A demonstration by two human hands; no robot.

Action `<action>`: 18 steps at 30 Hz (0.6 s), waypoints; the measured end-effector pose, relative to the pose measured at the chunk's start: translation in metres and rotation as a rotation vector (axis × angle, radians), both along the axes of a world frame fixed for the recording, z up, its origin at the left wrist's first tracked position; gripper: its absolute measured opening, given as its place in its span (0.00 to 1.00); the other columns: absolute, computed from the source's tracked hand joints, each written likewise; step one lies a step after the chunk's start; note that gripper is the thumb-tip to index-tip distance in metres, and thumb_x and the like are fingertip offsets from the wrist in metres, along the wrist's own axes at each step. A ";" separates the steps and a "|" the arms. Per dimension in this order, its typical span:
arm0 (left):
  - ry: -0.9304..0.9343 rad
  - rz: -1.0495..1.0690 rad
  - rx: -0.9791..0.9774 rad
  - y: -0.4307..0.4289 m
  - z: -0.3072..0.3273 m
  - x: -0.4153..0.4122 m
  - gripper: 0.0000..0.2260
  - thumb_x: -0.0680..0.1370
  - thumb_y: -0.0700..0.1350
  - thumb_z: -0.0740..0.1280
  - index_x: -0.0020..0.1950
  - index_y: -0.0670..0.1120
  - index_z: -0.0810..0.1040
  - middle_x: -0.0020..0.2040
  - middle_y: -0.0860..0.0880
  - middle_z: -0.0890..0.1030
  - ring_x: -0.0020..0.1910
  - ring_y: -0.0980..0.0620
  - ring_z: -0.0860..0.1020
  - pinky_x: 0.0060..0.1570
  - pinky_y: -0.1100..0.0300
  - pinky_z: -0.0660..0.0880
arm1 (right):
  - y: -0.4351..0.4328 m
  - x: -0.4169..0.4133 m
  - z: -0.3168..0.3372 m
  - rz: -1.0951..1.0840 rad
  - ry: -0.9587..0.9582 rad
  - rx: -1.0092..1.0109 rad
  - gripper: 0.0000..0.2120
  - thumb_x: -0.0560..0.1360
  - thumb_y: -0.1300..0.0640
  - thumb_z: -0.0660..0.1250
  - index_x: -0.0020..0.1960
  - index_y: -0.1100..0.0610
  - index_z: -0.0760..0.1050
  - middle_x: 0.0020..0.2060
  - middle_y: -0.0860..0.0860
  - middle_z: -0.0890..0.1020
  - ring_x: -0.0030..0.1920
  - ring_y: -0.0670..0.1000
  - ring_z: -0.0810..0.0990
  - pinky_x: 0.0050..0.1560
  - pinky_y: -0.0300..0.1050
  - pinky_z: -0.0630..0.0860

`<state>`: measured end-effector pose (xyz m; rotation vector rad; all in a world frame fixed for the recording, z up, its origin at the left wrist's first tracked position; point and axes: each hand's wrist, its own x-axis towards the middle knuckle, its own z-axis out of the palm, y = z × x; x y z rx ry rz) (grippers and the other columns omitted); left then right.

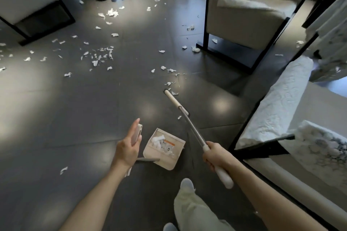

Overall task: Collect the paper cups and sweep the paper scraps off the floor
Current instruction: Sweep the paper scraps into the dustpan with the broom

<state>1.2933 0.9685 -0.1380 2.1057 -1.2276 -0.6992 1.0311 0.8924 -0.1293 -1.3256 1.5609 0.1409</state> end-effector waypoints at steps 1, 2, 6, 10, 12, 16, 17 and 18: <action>0.000 0.004 0.010 -0.012 -0.001 0.004 0.26 0.80 0.40 0.62 0.74 0.56 0.61 0.66 0.49 0.76 0.61 0.44 0.77 0.55 0.60 0.70 | -0.020 0.000 -0.008 0.019 0.038 -0.009 0.06 0.75 0.59 0.57 0.52 0.54 0.68 0.39 0.53 0.76 0.34 0.51 0.74 0.34 0.41 0.70; 0.001 0.006 0.017 -0.024 -0.002 0.008 0.26 0.80 0.41 0.62 0.74 0.57 0.60 0.66 0.49 0.75 0.61 0.45 0.77 0.55 0.59 0.71 | -0.040 0.001 -0.016 0.036 0.075 -0.012 0.08 0.74 0.59 0.56 0.52 0.55 0.69 0.42 0.55 0.77 0.38 0.54 0.75 0.38 0.41 0.71; -0.022 0.013 0.037 -0.075 -0.009 0.026 0.25 0.79 0.40 0.62 0.74 0.56 0.61 0.65 0.47 0.76 0.60 0.41 0.77 0.55 0.55 0.71 | -0.102 0.009 -0.040 0.104 0.222 -0.008 0.17 0.77 0.57 0.55 0.63 0.60 0.71 0.56 0.57 0.79 0.53 0.57 0.79 0.44 0.41 0.70; -0.020 -0.003 0.075 -0.112 -0.016 0.042 0.24 0.79 0.42 0.62 0.73 0.58 0.63 0.61 0.45 0.79 0.52 0.36 0.79 0.51 0.51 0.74 | -0.112 0.026 -0.050 0.250 0.322 0.090 0.20 0.77 0.58 0.56 0.68 0.60 0.68 0.62 0.56 0.77 0.60 0.55 0.77 0.48 0.42 0.71; -0.030 -0.017 0.090 -0.121 -0.017 0.045 0.24 0.79 0.42 0.62 0.73 0.58 0.63 0.58 0.43 0.81 0.49 0.35 0.79 0.50 0.50 0.74 | -0.097 0.036 -0.048 0.350 0.344 0.137 0.19 0.76 0.58 0.58 0.66 0.59 0.69 0.60 0.55 0.77 0.57 0.54 0.78 0.47 0.43 0.72; -0.016 -0.031 0.074 -0.126 -0.014 0.042 0.24 0.79 0.42 0.63 0.73 0.58 0.64 0.59 0.43 0.80 0.51 0.35 0.79 0.52 0.47 0.74 | -0.071 0.047 -0.037 0.278 0.172 0.317 0.15 0.71 0.60 0.59 0.57 0.58 0.73 0.41 0.53 0.80 0.36 0.52 0.77 0.38 0.43 0.73; -0.005 -0.034 0.068 -0.123 -0.013 0.042 0.24 0.79 0.42 0.63 0.73 0.58 0.64 0.60 0.44 0.80 0.52 0.36 0.79 0.53 0.47 0.75 | -0.068 0.046 -0.032 0.175 0.093 0.401 0.15 0.70 0.61 0.59 0.55 0.58 0.73 0.34 0.53 0.77 0.32 0.51 0.75 0.34 0.43 0.72; 0.001 -0.037 0.061 -0.119 -0.013 0.042 0.24 0.79 0.42 0.63 0.73 0.58 0.64 0.61 0.44 0.80 0.53 0.36 0.79 0.54 0.47 0.75 | -0.063 0.045 -0.026 0.068 0.019 0.483 0.14 0.69 0.64 0.59 0.54 0.58 0.72 0.29 0.52 0.73 0.28 0.49 0.72 0.30 0.42 0.70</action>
